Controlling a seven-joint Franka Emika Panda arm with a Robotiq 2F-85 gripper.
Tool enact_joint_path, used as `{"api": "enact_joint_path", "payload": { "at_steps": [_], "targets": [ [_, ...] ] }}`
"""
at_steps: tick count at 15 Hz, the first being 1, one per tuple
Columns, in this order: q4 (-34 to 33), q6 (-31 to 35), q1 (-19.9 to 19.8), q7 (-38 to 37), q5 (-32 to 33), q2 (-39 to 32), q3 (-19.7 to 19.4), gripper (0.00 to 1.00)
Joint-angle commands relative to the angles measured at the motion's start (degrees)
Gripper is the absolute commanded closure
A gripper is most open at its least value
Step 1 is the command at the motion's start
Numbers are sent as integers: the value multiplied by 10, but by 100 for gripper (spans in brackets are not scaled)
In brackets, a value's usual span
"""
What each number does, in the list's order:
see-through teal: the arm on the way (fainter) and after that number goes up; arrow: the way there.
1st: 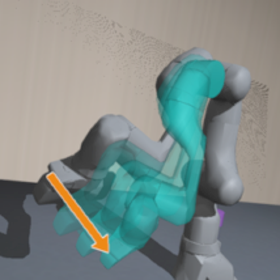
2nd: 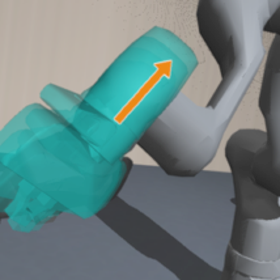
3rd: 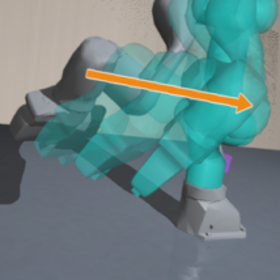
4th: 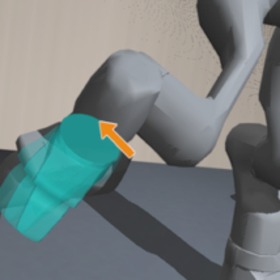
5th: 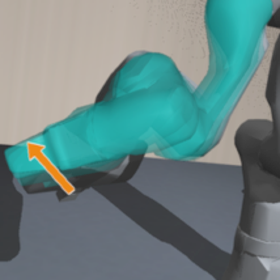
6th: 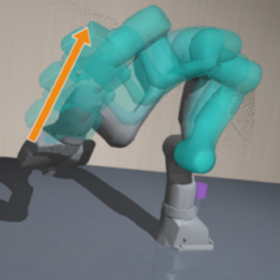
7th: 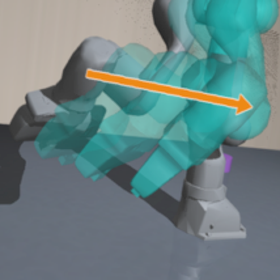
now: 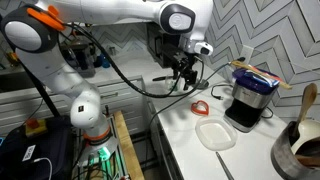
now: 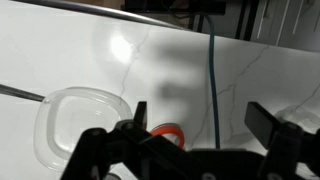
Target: Pick up the clear lunch box and move it to the left of the kitchen counter
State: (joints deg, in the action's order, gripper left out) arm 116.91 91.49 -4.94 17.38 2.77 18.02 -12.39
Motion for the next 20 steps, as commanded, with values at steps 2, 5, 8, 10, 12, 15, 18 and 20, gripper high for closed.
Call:
{"api": "enact_joint_path", "payload": {
  "at_steps": [2, 5, 8, 10, 12, 15, 18, 20],
  "targets": [
    [2, 14, -8, -10, 3, 1, 6, 0],
    [23, 113, -23, -44, 48, -3, 10, 0],
    [56, 204, -43, -78, 111, -31, 8, 0],
    [76, 232, -54, -106, 129, -49, 6, 0],
    [94, 244, -63, -139, 137, -70, 6, 0],
    [87, 228, -63, -136, 122, -79, 6, 0],
    [86, 229, -63, -140, 122, -88, 7, 0],
    [90, 254, -61, -128, 109, -89, 4, 0]
  ]
}}
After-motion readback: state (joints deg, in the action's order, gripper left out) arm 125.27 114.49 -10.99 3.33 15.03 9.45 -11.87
